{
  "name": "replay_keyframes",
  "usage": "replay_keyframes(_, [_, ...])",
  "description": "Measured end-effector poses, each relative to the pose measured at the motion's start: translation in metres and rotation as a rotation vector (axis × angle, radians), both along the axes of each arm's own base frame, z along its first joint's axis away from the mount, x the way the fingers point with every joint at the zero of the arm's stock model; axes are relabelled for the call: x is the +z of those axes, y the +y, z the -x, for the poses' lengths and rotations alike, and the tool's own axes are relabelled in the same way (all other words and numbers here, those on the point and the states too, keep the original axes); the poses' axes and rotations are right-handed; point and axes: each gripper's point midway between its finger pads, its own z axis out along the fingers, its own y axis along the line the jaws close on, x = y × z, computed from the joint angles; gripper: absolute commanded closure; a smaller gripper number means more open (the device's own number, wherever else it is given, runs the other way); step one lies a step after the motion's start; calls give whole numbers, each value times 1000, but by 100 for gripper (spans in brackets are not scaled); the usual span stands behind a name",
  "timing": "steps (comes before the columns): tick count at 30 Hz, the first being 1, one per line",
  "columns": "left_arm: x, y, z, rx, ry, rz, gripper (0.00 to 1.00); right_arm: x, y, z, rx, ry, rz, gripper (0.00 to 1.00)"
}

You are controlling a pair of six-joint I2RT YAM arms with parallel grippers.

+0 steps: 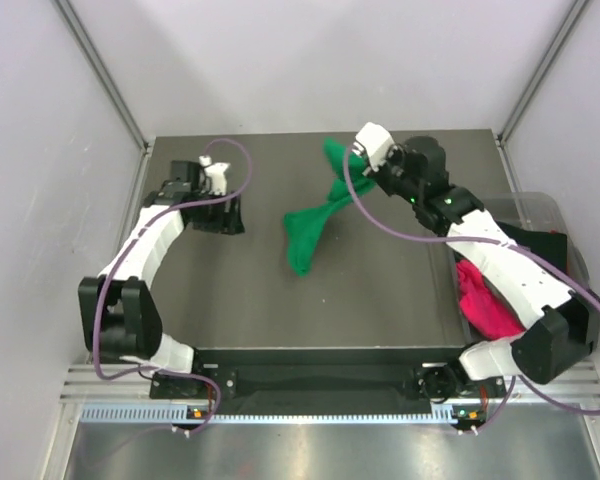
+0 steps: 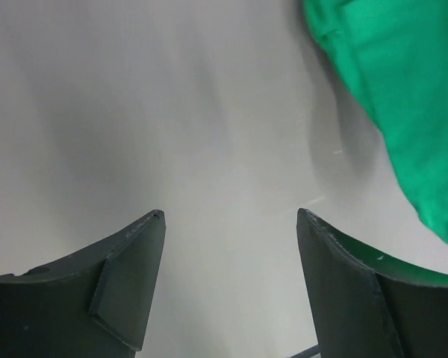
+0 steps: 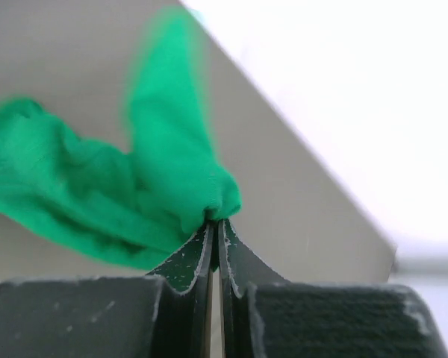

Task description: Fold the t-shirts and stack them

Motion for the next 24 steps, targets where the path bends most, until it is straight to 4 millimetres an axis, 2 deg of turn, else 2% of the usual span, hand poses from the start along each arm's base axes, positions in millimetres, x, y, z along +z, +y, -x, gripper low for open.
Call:
replay_keyframes(1, [-1,-12,-3,-41,4,1,28,-14,-18,-2,-51,16,1,98])
replay_keyframes(2, [-4,-25,-5,-81,11,1,33,-29,-27,-3,-80,42,12,92])
replay_keyframes(4, [-11,-54,-6,-173,29,-3,37,-77,-38,0,-117,130,45,75])
replay_keyframes(7, [-26,-93,-2,-287,65,-7,38,-153,-46,20,-127,299,128,69])
replay_keyframes(9, [-34,-113,4,-340,88,-8,38,-176,-53,33,-137,365,155,68])
replay_keyframes(11, [-41,-128,8,-384,103,-15,39,-173,-54,36,-139,368,141,68])
replay_keyframes(13, [-44,-136,8,-406,107,-19,40,-159,-51,36,-126,342,101,68])
replay_keyframes(15, [-47,-141,-1,-414,102,-27,42,-144,-46,36,-105,314,61,68])
replay_keyframes(18, [-46,-149,-30,-405,73,-46,46,-136,-37,35,-71,303,25,67])
replay_keyframes(21, [-48,-158,-61,-395,38,-56,51,-140,-33,37,-52,319,22,68])
replay_keyframes(24, [-52,-165,-80,-393,30,-54,55,-145,-31,37,-41,335,24,68])
